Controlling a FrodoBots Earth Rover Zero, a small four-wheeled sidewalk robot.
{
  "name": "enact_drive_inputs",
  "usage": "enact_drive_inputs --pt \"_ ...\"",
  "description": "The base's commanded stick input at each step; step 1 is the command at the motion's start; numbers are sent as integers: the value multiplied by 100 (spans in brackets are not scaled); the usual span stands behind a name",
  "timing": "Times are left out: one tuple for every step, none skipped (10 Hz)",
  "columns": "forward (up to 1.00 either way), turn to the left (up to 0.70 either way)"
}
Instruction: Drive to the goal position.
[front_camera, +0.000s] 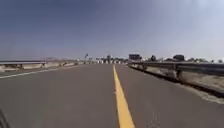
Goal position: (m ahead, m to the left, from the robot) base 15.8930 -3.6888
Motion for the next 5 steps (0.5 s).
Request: enact_drive_inputs --pt "50 0" --pt "50 0" --pt "50 0" --pt "50 0" --pt "50 0"
